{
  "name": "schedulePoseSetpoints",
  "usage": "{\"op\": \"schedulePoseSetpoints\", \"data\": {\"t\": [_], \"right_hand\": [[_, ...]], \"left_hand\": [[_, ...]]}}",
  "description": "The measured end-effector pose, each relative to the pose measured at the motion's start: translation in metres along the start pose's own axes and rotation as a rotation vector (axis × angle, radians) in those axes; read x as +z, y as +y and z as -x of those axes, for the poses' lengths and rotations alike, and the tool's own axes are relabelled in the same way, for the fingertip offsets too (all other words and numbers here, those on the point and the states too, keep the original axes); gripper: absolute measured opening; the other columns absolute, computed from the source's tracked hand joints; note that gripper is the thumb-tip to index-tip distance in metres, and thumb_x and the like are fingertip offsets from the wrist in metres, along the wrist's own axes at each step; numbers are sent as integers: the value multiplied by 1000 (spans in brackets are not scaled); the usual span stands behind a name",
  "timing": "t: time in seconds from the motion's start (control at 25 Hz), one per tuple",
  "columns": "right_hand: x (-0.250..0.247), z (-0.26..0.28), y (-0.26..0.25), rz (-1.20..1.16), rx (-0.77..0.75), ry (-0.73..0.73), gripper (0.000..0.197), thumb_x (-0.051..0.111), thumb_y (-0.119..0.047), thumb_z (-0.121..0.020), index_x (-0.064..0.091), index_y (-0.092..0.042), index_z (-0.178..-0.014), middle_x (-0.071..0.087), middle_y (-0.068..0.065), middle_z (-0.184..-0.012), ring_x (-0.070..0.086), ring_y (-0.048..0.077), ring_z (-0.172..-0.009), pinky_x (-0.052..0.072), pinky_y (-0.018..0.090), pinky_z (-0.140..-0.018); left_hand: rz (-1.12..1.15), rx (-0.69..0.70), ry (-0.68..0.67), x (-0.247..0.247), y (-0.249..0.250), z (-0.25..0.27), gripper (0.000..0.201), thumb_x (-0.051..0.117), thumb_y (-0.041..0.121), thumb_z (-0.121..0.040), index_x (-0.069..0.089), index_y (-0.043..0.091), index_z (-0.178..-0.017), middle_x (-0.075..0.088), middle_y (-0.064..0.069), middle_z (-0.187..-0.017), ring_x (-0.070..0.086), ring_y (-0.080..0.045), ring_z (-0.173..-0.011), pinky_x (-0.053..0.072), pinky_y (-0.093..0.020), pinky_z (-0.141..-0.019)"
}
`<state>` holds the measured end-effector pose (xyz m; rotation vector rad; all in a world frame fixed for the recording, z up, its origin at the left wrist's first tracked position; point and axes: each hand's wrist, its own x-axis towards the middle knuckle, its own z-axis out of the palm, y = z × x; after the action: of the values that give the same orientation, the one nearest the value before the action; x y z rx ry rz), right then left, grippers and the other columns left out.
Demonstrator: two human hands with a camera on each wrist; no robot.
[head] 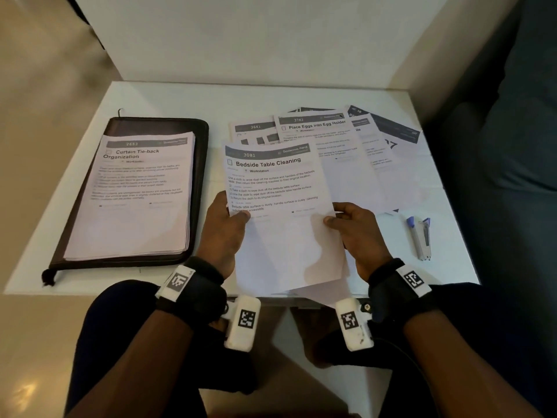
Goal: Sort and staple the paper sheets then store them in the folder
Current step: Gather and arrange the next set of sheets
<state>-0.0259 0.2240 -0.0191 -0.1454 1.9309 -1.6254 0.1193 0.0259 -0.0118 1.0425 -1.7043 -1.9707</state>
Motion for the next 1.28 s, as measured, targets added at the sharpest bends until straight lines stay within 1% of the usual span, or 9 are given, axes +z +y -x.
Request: {"op": "schedulePoseSetpoints", "data": {"t": [0.16, 0.24, 0.32, 0.4, 0.52, 0.72, 0.88, 1.04, 1.28], "right_hand": [[-9, -18, -6, 301, -118, 80, 29, 67, -22, -92, 67, -24, -121, 75, -4, -104, 72, 16, -96, 59, 43, -91], [-22, -33, -16, 404, -212, 162, 30, 70, -27, -91, 68, -24, -121, 75, -5, -104, 71, 14, -96, 57, 43, -95], [-36, -52, -26, 531, -292, 215, 37, 71, -32, -91, 66, -19, -125, 72, 0, -116, 66, 16, -106, 52, 37, -100], [-51, -72, -28, 676, -285, 228, 52, 70, -42, -91, 59, -17, -135, 63, 6, -134, 59, 21, -121, 46, 37, -106], [-57, -90, -17, 875, -154, 226, 77, 67, -56, -88, 45, -13, -148, 45, 14, -152, 39, 33, -141, 34, 48, -116], [-46, -93, -11, 1069, -34, 310, 99, 71, -68, -79, 32, -11, -150, 36, 16, -149, 29, 38, -141, 39, 61, -103], [-51, -94, -14, 1043, 28, 307, 105, 78, -61, -75, 28, -13, -153, 36, 16, -149, 31, 37, -141, 39, 64, -103], [-54, -93, -14, 926, -21, 340, 93, 81, -51, -77, 35, -10, -147, 44, 16, -143, 45, 38, -133, 43, 58, -104], [-62, -90, -25, 851, -137, 453, 34, 67, -33, -93, 61, -13, -121, 65, 12, -120, 52, 35, -118, 44, 41, -90]], "left_hand": [[63, -4, 36, -5, -3, 8, 39, 49, -6, -101, 60, 20, -128, 73, 6, -121, 71, -14, -108, 58, -34, -92], [84, 8, 48, -4, -3, 6, 39, 49, -7, -101, 61, 18, -129, 74, 4, -122, 71, -17, -111, 57, -34, -92], [77, 31, 43, 0, -2, -4, 40, 49, -8, -100, 61, 16, -130, 73, 1, -124, 70, -20, -114, 56, -38, -97], [82, 25, 37, 3, -4, -14, 41, 49, -7, -100, 60, 15, -133, 72, 0, -127, 69, -22, -117, 56, -42, -100], [95, 17, 15, 6, -3, -23, 41, 48, -7, -101, 59, 13, -135, 71, -1, -130, 68, -22, -119, 54, -43, -103], [78, -11, 34, 1, -7, -36, 40, 48, -8, -100, 61, 14, -131, 72, -2, -127, 68, -25, -118, 53, -48, -105], [85, -53, 121, -10, -7, -42, 45, 48, -8, -98, 64, 19, -131, 73, -1, -125, 67, -30, -117, 54, -52, -102], [81, -83, 165, -13, -4, -42, 50, 45, -10, -95, 64, 20, -130, 72, -3, -125, 66, -32, -117, 52, -57, -103], [52, -103, 225, -18, -5, -47, 49, 48, -9, -94, 63, 21, -129, 71, -2, -125, 65, -32, -115, 53, -57, -102]]}}
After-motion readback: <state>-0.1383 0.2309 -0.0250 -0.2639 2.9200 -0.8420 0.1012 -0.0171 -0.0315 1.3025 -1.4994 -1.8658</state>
